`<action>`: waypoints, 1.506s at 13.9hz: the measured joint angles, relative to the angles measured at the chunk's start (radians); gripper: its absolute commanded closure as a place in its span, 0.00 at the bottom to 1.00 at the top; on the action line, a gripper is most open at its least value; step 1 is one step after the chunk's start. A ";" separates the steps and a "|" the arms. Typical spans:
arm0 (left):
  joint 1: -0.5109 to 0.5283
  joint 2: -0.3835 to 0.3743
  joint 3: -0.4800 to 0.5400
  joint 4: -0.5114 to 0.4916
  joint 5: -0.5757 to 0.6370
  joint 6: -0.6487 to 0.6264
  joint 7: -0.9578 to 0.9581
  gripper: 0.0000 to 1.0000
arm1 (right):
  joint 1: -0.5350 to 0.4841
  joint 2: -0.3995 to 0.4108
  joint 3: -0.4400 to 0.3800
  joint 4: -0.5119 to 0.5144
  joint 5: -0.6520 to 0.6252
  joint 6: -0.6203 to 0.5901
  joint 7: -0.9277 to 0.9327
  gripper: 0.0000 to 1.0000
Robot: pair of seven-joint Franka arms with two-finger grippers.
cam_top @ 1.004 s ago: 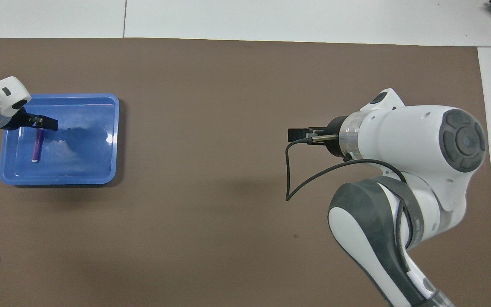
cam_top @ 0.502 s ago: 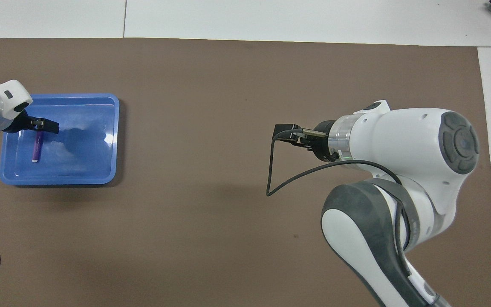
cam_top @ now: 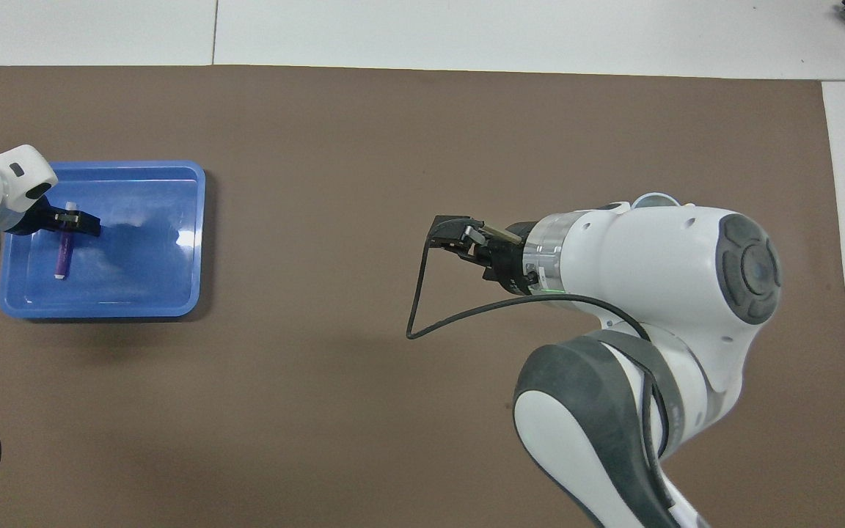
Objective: Transfer and insert pens with both arms
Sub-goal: 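Grasp the purple pen in the tray with the left gripper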
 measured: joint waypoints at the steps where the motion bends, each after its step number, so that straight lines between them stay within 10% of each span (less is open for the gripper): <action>1: 0.000 0.000 0.000 0.000 0.000 0.000 0.000 0.42 | 0.007 0.000 0.000 0.000 0.012 0.006 0.023 0.00; 11: 0.000 -0.008 -0.008 0.001 -0.001 -0.013 0.000 1.00 | 0.044 0.000 0.000 0.004 0.120 0.051 0.095 0.00; 21: -0.002 -0.011 -0.018 0.091 -0.123 -0.256 -0.027 1.00 | 0.059 0.000 0.000 0.004 0.128 0.071 0.133 0.00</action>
